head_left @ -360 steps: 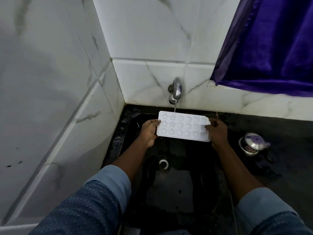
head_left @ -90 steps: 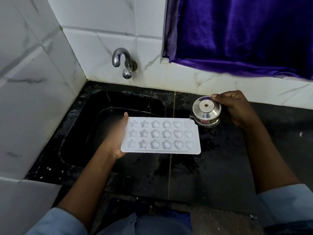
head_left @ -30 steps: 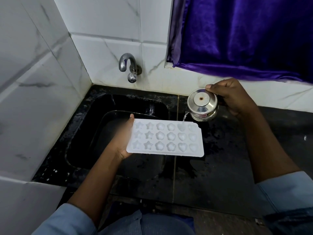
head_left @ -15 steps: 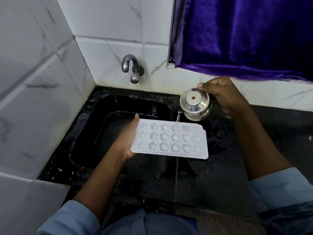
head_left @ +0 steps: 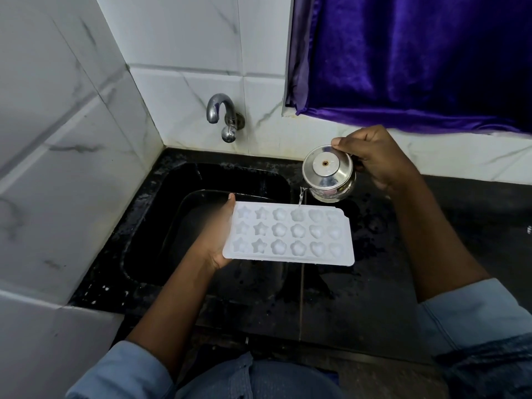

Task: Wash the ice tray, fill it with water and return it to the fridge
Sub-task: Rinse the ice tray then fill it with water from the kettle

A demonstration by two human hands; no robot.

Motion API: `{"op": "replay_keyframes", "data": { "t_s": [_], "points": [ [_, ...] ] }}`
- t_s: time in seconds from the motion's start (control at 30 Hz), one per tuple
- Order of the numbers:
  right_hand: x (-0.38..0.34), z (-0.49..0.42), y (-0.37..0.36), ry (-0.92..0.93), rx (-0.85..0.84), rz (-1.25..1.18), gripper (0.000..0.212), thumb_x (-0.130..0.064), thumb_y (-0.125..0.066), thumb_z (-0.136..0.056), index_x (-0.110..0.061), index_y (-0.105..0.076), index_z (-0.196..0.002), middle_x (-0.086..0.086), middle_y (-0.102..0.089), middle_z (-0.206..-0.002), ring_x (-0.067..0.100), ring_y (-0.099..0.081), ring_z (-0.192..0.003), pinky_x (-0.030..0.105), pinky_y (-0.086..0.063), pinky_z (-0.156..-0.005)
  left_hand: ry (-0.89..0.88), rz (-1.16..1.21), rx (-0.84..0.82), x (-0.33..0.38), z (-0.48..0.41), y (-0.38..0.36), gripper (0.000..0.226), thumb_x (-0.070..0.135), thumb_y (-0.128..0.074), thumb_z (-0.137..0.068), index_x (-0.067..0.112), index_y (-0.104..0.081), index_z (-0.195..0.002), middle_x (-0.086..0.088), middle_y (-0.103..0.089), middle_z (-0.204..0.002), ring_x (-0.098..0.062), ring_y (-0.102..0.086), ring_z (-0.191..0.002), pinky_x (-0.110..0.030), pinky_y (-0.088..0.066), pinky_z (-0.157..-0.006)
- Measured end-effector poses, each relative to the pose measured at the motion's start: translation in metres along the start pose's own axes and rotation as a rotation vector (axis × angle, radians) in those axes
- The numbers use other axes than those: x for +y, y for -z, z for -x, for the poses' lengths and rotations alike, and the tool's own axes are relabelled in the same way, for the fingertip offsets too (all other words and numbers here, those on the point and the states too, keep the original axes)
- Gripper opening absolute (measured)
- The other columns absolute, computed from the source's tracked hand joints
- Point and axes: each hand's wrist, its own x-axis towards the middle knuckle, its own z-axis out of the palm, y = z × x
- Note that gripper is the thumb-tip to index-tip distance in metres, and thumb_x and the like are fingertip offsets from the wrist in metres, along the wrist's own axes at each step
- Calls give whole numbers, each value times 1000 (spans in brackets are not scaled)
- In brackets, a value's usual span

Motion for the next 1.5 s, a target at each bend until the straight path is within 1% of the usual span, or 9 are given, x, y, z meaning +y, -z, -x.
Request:
{"op": "replay_keyframes", "data": {
  "t_s": [0.23, 0.37, 0.47, 0.57, 0.7, 0.83, 1.13, 1.3, 1.5],
  "points": [
    [0, 6, 0, 2, 1, -9, 22, -7, -67, -98, -1, -72, -77, -5, -70, -58, 2, -60, -50, 15, -46, -54, 6, 4, -13, -7, 0, 0, 82, 73, -36, -102, 8, -56, -150, -21, -61, -147, -43, -59, -135, -59, -48, -108],
    [0, 10, -4, 10, -14, -9, 27, -3, -64, -99, -3, -71, -73, -8, -68, -54, -1, -59, -47, 12, -43, -53, 10, 16, -26, -9, 2, -3, 82, 73, -36, -102, 8, -56, -149, -21, -62, -145, -43, -60, -134, -59, -51, -104],
    [0, 10, -8, 0, -26, -19, 32, -6, -67, -98, -9, -74, -67, -5, -69, -57, 3, -61, -51, 16, -46, -56, 14, 25, -27, -11, 3, -6, 81, 73, -36, -102, 9, -57, -149, -21, -63, -144, -42, -62, -132, -57, -54, -100],
    [0, 7, -12, -2, -39, -1, 27, -9, -69, -97, -3, -72, -71, -4, -68, -56, 4, -59, -50, 18, -46, -57, 20, 28, -40, -13, 4, -10, 81, 72, -35, -103, 8, -58, -147, -21, -64, -143, -41, -64, -130, -55, -58, -95],
    [1, 3, -18, 0, -46, 27, 30, -13, -73, -95, -11, -77, -66, 2, -71, -62, 10, -62, -57, 20, -48, -63, 15, 2, -39, -14, 6, -14, 81, 72, -32, -104, 7, -60, -144, -21, -66, -140, -40, -66, -126, -55, -59, -94],
    [1, 1, -19, 1, -35, 44, 29, -15, -74, -94, -9, -75, -66, 5, -69, -62, 13, -59, -57, 22, -48, -62, 16, 10, -19, -14, 6, -15, 82, 72, -33, -103, 6, -60, -144, -22, -66, -140, -41, -66, -126, -57, -54, -98],
    [2, -2, -18, 18, -31, 41, 25, -13, -73, -95, 4, -74, -76, 4, -70, -63, 10, -61, -56, 20, -48, -61, 16, 9, -19, -16, 6, -14, 82, 72, -33, -104, 7, -60, -143, -22, -66, -140, -41, -66, -126, -58, -55, -98],
    [7, -4, -15, 28, -25, 23, 33, -12, -73, -95, 19, -68, -86, 3, -69, -61, 9, -60, -55, 19, -48, -61, 8, 4, 0, -15, 7, -13, 80, 71, -32, -104, 7, -64, -138, -22, -68, -137, -40, -70, -121, -57, -54, -97],
    [9, -7, -15, 32, -41, 25, 35, -16, -74, -94, 17, -69, -84, 9, -70, -67, 13, -61, -59, 22, -49, -64, 15, 14, -1, -17, 4, -16, 81, 72, -33, -104, 6, -62, -141, -22, -68, -138, -41, -68, -123, -58, -52, -100]
  ]
}}
